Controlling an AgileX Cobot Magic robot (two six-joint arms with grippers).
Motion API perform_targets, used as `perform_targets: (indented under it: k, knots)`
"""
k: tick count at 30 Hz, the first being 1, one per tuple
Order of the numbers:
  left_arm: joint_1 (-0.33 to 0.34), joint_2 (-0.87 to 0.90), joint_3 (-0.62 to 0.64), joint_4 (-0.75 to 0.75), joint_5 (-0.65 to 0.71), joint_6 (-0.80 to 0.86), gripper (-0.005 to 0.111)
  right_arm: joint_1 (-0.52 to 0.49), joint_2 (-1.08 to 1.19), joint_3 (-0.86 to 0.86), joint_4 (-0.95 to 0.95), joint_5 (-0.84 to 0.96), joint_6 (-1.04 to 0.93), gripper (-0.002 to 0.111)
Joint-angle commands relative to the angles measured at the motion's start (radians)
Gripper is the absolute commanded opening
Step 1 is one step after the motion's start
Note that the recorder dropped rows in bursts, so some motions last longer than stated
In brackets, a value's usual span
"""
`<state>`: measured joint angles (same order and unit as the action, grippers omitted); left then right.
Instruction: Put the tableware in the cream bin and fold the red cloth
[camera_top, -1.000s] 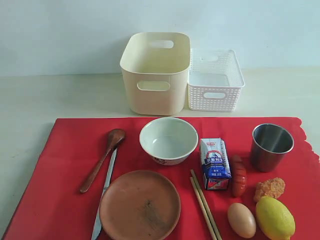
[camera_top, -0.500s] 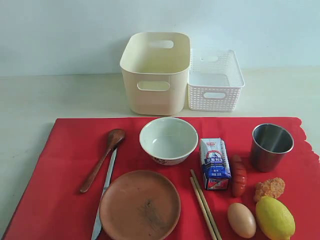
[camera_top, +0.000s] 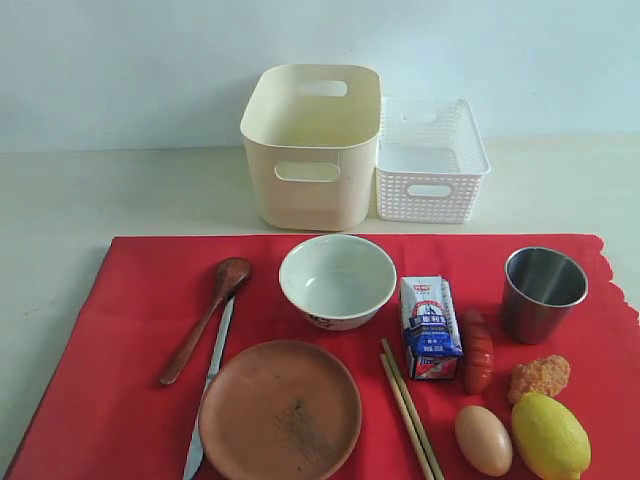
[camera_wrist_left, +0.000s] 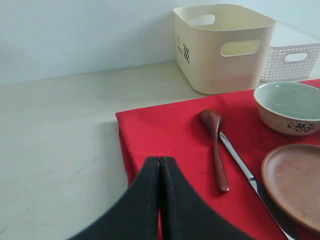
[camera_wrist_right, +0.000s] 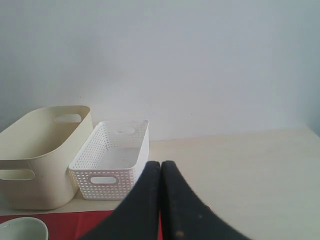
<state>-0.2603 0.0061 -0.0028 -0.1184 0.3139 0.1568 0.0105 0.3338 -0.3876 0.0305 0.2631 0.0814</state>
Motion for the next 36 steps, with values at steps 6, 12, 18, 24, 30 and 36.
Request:
perform_targets:
  k: [6, 12, 18, 24, 30, 36]
  knots:
    - [0.003, -0.006, 0.003, 0.005, -0.007, 0.000, 0.000, 0.002, 0.004, -0.010, -0.006, -0.010, 0.000, 0.000]
    - [0.003, -0.006, 0.003, 0.005, -0.007, 0.000, 0.000, 0.002, 0.004, -0.010, -0.006, -0.015, 0.000, 0.000]
    - [0.003, -0.006, 0.003, 0.005, -0.007, 0.000, 0.000, 0.002, 0.004, -0.010, -0.003, 0.019, 0.000, 0.000]
    - [0.003, -0.006, 0.003, 0.005, -0.007, 0.000, 0.000, 0.002, 0.044, -0.010, 0.022, 0.028, 0.000, 0.000]
    - [0.003, -0.006, 0.003, 0.005, -0.007, 0.000, 0.000, 0.002, 0.178, -0.010, 0.027, 0.028, -0.004, 0.000]
    - [0.003, -0.006, 0.003, 0.005, -0.007, 0.000, 0.000, 0.002, 0.288, -0.035, 0.131, 0.044, -0.098, 0.000]
